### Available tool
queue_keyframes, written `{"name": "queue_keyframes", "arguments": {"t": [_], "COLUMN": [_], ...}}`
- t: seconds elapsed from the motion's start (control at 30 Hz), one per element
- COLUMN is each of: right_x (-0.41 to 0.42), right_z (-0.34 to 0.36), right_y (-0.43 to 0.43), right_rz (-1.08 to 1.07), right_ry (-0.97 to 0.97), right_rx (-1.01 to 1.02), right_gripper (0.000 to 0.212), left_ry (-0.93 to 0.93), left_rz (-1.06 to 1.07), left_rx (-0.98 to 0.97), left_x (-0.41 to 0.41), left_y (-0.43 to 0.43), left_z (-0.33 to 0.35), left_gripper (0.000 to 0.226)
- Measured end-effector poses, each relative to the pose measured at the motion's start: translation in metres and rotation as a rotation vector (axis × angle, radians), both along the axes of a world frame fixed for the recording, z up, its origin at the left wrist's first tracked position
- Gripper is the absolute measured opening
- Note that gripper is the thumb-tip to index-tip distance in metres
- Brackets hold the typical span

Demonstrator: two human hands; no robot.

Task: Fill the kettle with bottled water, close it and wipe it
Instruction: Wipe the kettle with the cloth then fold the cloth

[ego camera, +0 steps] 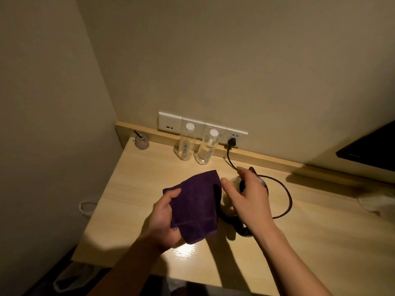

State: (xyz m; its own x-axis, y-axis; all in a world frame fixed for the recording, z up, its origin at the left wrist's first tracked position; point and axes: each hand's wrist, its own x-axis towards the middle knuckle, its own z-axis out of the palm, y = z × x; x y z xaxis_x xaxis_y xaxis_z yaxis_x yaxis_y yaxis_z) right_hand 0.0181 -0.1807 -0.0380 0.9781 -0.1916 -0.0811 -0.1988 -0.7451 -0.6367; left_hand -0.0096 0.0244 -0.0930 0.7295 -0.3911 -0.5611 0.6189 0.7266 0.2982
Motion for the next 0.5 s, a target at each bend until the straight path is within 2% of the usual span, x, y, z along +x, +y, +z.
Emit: {"name": "queue_keyframes", "arguments": {"t": [0.07,0.13,0.2,0.3,0.5], "right_x": [0.002,0.005,0.010,0.020,0.047], "right_z": [-0.001,-0.008,-0.021,-0.039,-0.066], "right_y": [0.012,0.020,0.028,0.046,0.085], "right_rz": [-0.024,0.007,0.017,0.011,0.021], "right_ry": [0.162,0.314,0.407,0.413,0.459], "right_rx": [0.344,0.694,0.872,0.871,0.782], "right_gripper": [0.066,0.049,0.030,0.016,0.015], "left_ry": [-0.041,-0.057,-0.029,0.037,0.032], "left_rz": [-0.015,-0.022,-0.036,-0.087,-0.144], "left_rx": [-0.002,0.020,0.063,0.144,0.438], "left_x": [0.003,0.009,0.016,0.028,0.059], "left_y": [0.014,0.027,0.039,0.060,0.111], "left_z": [0.008,0.013,0.015,0.013,-0.011], "left_gripper": [0.046,0.048,0.046,0.046,0.048]}}
